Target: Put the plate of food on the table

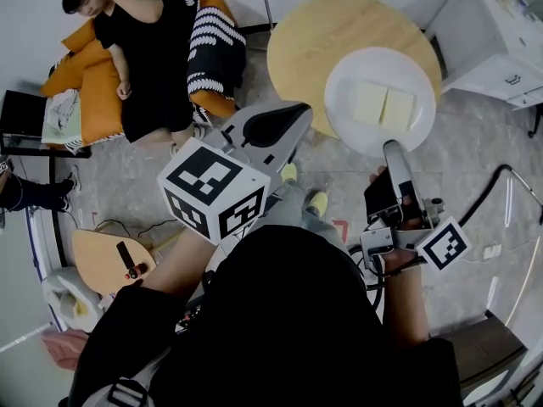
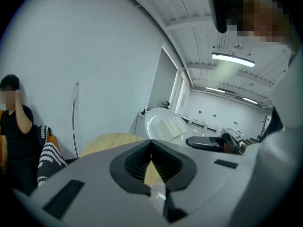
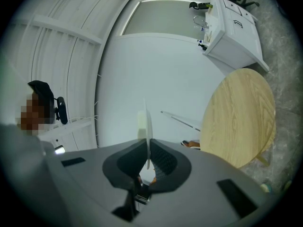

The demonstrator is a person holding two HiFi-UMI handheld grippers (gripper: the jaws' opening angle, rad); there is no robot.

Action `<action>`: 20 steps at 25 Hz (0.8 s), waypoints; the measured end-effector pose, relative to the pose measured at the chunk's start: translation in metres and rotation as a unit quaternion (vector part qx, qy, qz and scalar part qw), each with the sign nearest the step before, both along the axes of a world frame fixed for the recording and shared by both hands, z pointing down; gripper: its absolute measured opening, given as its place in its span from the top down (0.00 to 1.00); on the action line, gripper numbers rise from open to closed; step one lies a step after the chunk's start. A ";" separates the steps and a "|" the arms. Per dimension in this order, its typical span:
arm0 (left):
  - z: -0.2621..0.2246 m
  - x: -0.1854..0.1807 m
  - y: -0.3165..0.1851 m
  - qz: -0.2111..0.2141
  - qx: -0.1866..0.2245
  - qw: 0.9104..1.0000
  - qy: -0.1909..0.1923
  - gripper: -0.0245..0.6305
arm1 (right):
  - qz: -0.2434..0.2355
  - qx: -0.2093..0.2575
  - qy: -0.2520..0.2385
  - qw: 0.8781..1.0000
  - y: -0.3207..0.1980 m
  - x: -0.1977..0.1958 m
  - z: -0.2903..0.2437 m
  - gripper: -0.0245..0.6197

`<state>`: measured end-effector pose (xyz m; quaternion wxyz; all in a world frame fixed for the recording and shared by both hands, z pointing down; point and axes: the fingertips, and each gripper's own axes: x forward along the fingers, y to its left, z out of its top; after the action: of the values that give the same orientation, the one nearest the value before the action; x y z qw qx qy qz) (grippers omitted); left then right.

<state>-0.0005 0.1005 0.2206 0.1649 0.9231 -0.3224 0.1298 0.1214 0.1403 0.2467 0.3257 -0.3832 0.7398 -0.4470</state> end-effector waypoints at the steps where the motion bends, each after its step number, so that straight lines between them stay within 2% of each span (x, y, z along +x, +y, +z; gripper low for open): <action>1: -0.001 0.003 -0.001 0.000 0.000 1.000 0.000 0.95 | 0.001 -0.001 -0.002 1.000 -0.002 0.004 -0.001 0.93; 8: 0.003 -0.005 -0.017 -0.001 -0.009 1.000 0.006 0.95 | -0.002 -0.004 0.000 1.000 -0.022 -0.006 -0.003 0.93; 20: 0.009 -0.025 -0.071 0.001 -0.024 1.000 0.016 0.95 | -0.002 -0.012 0.007 1.000 -0.073 -0.028 -0.004 0.93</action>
<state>-0.0260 0.0290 0.2299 0.1921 0.9212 -0.3152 0.1226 0.0936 0.0676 0.2426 0.3152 -0.3883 0.7376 -0.4536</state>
